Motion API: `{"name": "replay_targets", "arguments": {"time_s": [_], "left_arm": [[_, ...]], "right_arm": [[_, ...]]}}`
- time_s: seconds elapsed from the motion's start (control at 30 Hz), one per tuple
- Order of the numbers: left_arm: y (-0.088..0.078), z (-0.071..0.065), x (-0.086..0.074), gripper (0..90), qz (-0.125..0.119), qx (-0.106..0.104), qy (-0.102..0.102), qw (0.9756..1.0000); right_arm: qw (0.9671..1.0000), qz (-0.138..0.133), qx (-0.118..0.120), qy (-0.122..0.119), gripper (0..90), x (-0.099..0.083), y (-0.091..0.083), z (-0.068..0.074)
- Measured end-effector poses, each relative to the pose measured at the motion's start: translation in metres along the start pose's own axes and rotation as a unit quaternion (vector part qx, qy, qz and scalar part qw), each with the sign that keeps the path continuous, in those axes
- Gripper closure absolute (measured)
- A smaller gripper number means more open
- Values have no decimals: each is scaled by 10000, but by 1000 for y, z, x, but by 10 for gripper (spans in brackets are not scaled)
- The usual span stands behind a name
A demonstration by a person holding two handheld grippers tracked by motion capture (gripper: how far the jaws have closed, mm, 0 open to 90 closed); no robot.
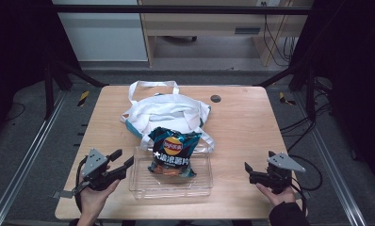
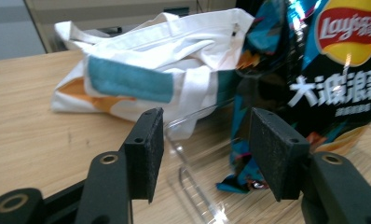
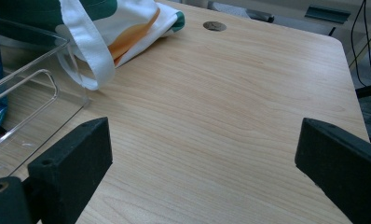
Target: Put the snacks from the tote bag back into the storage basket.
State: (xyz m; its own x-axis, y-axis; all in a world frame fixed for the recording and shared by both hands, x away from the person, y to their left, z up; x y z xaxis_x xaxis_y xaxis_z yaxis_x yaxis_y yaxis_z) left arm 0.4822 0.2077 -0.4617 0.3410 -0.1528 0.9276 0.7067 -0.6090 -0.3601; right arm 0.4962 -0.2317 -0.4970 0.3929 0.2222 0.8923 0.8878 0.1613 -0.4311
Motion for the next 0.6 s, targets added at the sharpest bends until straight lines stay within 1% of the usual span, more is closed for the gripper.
{"name": "replay_targets", "arguments": {"time_s": [0.07, 0.27, 0.47, 0.6], "left_arm": [[-2, 6, -6, 431, 52, 50, -36, 10000], [-3, 27, -18, 431, 178, 338, -64, 9992], [3, 34, -26, 428, 396, 430, -58, 9983], [7, 39, -30, 423, 518, 451, -74, 9976]], "right_arm": [[10000, 2, -4, 0, 41, 0, 0, 0], [10000, 67, -26, -6, 40, -3, 1, -1], [9998, 138, -74, -102, 41, -6, 4, -3], [9997, 199, -104, -98, 41, -8, 5, -4]]}}
Point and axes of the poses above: each handheld gripper's, and its own axes: y roughly forward along the jaws, x roughly out of its top, z roughly to its left, the point moved 10 cm from there along y, roughly forward along the jaws, and after that the axes turned 9 degrees about -x, right-handed, at the moved point
